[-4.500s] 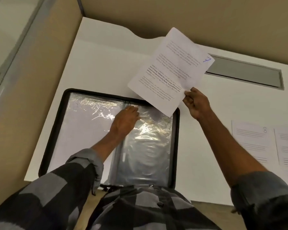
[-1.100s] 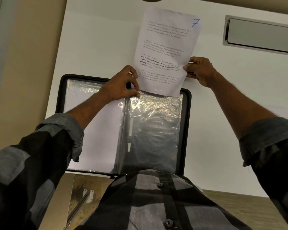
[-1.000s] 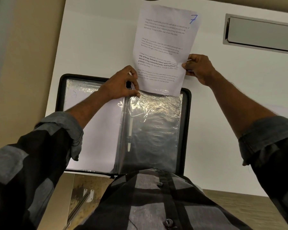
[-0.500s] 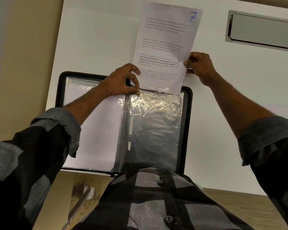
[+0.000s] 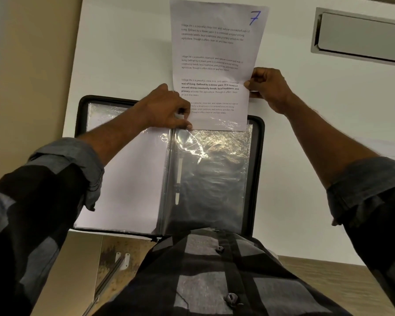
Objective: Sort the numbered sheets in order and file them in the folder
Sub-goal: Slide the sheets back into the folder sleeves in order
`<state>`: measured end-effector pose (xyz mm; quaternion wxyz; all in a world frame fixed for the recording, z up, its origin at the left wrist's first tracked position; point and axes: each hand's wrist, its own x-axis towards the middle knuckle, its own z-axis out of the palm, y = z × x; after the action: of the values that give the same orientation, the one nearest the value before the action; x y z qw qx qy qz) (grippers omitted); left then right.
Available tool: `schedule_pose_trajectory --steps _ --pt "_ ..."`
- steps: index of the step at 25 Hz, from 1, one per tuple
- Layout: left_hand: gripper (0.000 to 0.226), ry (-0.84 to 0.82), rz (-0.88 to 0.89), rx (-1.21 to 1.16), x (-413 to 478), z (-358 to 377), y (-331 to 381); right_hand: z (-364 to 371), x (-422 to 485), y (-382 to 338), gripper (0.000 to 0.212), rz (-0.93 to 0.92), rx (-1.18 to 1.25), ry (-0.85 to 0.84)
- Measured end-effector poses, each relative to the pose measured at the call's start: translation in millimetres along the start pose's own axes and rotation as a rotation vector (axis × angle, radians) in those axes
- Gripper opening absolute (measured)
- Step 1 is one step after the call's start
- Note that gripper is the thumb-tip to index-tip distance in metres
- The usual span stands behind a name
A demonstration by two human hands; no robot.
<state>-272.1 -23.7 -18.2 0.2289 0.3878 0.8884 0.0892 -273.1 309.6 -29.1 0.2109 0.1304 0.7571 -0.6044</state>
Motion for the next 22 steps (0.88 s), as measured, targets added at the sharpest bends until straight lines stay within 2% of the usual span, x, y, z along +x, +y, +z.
schedule_pose_trajectory --steps 6,10,15,18,20,22 --pt "0.038 -0.147 0.068 0.017 9.9 -18.3 -1.9 8.4 -0.2 -7.2 0.03 -0.031 0.01 -0.022" --pt "0.038 -0.215 -0.051 -0.132 4.6 -16.7 -10.8 6.6 -0.9 -10.0 0.03 -0.06 0.045 0.013" --pt "0.039 -0.173 -0.113 -0.155 2.3 -15.3 -7.5 3.2 -4.2 -5.9 0.033 -0.002 0.046 -0.014" --pt "0.039 -0.054 -0.157 -0.23 1.7 -16.7 -7.5 2.4 -5.0 -3.0 0.034 0.018 0.031 -0.015" --pt "0.034 0.177 -0.221 -0.406 3.7 -11.7 -12.0 0.9 -6.5 -0.4 0.033 0.042 0.016 -0.034" --pt "0.043 0.426 -0.338 -0.572 8.5 -6.2 -19.0 0.2 -8.8 2.4 0.03 0.073 0.028 -0.065"
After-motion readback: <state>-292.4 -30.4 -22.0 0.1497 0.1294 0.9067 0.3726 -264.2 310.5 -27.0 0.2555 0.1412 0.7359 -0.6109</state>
